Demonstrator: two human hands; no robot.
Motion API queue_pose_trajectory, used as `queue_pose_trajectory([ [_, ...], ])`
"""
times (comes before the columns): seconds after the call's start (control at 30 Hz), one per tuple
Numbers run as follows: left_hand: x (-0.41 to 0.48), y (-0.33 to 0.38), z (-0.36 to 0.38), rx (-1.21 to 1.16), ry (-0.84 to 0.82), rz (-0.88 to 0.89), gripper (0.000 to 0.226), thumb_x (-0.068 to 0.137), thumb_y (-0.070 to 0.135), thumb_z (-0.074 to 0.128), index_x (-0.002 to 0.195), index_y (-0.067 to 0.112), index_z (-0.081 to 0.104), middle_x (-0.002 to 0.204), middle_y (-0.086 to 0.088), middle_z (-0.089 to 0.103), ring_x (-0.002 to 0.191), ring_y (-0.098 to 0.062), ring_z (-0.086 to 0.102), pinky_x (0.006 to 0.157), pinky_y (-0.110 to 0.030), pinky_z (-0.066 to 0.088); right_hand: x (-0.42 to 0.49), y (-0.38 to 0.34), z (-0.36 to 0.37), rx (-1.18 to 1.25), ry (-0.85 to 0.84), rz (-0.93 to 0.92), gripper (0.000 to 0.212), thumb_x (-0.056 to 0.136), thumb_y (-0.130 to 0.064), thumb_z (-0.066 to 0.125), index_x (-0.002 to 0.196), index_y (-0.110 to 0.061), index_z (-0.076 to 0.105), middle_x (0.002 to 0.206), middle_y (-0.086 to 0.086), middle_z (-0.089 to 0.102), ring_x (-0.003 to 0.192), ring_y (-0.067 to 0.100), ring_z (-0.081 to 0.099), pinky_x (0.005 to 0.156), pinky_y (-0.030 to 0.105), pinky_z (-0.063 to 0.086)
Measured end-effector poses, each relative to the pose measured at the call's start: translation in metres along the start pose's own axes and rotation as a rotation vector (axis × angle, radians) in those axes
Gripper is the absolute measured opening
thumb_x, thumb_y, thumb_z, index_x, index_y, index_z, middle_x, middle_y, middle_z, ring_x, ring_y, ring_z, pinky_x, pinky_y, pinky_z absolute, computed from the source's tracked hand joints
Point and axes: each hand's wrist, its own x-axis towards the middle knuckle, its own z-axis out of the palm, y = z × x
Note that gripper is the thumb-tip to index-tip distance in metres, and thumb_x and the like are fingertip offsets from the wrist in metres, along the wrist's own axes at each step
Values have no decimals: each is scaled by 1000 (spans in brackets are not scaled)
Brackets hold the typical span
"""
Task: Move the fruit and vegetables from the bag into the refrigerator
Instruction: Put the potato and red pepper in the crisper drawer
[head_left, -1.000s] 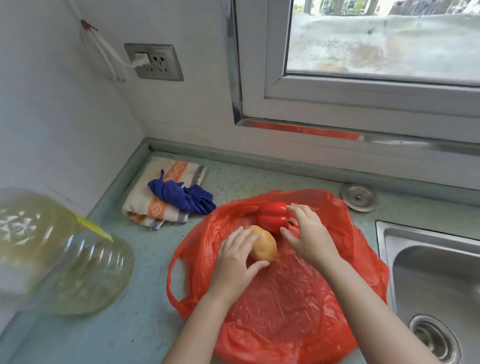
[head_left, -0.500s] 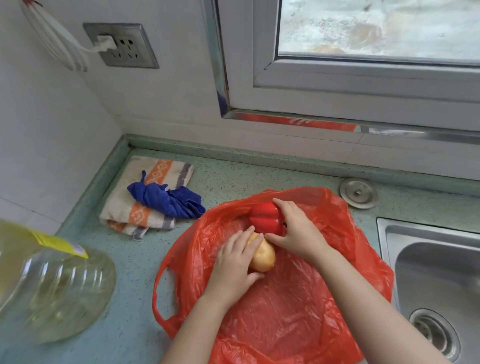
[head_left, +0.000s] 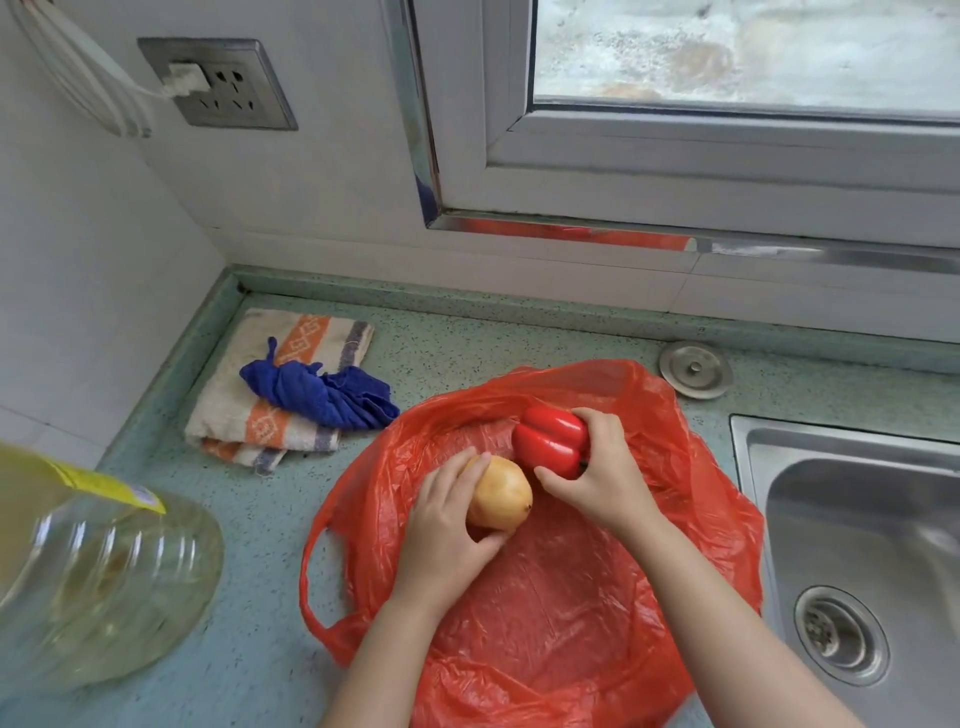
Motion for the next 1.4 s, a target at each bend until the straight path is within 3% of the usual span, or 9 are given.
queue_pose_trajectory([
  [0.17, -10, 20, -16, -165, 97, -77, 75, 63, 27, 83, 129, 24, 47, 132, 9, 45, 124, -11, 42, 104, -21, 31, -30, -8, -15, -14, 47, 18, 78, 64, -25, 79, 130, -11, 39, 114, 4, 38, 111, 23, 43, 98, 37, 39],
  [0.3, -17, 44, -30, -291, 109, -82, 74, 64, 27, 82, 126, 34, 43, 128, 24, 40, 120, 2, 40, 98, -5, 28, -53, -17, -34, -32, 83, 2, 79, 63, -27, 78, 131, -15, 38, 114, 2, 39, 111, 22, 43, 97, 40, 41],
  [0.43, -25, 64, -39, -390, 72, -54, 73, 64, 26, 82, 126, 32, 44, 127, 17, 46, 118, 6, 41, 94, -8, 36, -82, -29, -54, -20, 143, 5, 82, 61, -34, 76, 131, -17, 36, 115, -4, 37, 110, 18, 42, 93, 42, 44],
  [0.63, -41, 97, -45, -492, -84, 8, 71, 64, 25, 83, 122, 40, 44, 120, 24, 47, 111, 3, 47, 87, -5, 37, -139, -41, -83, 34, 299, 69, 78, 59, -36, 77, 124, -23, 36, 112, -7, 40, 109, 18, 47, 92, 38, 45],
  [0.77, -55, 118, -46, -555, -203, 78, 69, 62, 30, 84, 116, 47, 44, 117, 18, 52, 105, -2, 52, 85, -8, 41, -184, -49, -99, 71, 446, 84, 70, 56, -41, 75, 113, -44, 34, 112, -19, 41, 106, 15, 49, 89, 22, 43],
  [1.0, -85, 155, -21, -649, -444, 194, 72, 54, 46, 76, 121, 40, 49, 116, 4, 59, 102, -12, 58, 88, -25, 48, -277, -48, -113, 67, 674, 262, 70, 60, -35, 80, 114, -44, 36, 116, -15, 46, 106, 6, 47, 82, -1, 32],
  [1.1, -106, 180, -9, -685, -569, 249, 69, 52, 47, 74, 116, 41, 50, 116, 6, 59, 100, -9, 58, 86, -23, 48, -322, -47, -119, 55, 761, 331, 72, 62, -32, 82, 117, -42, 36, 116, -13, 46, 107, -6, 43, 80, -3, 31],
  [1.23, -135, 217, 1, -693, -703, 349, 69, 52, 48, 73, 117, 39, 51, 116, 8, 61, 97, -7, 59, 82, -22, 48, -379, -50, -131, 48, 913, 394, 65, 60, -42, 74, 110, -53, 34, 114, -28, 42, 104, -17, 40, 79, -2, 33],
  [1.4, -180, 269, 12, -705, -811, 476, 67, 53, 48, 72, 117, 40, 52, 118, 16, 57, 96, -7, 60, 83, -28, 49, -453, -51, -144, 46, 1119, 452, 64, 57, -51, 72, 110, -58, 35, 116, -28, 42, 104, -9, 47, 83, 13, 42],
])
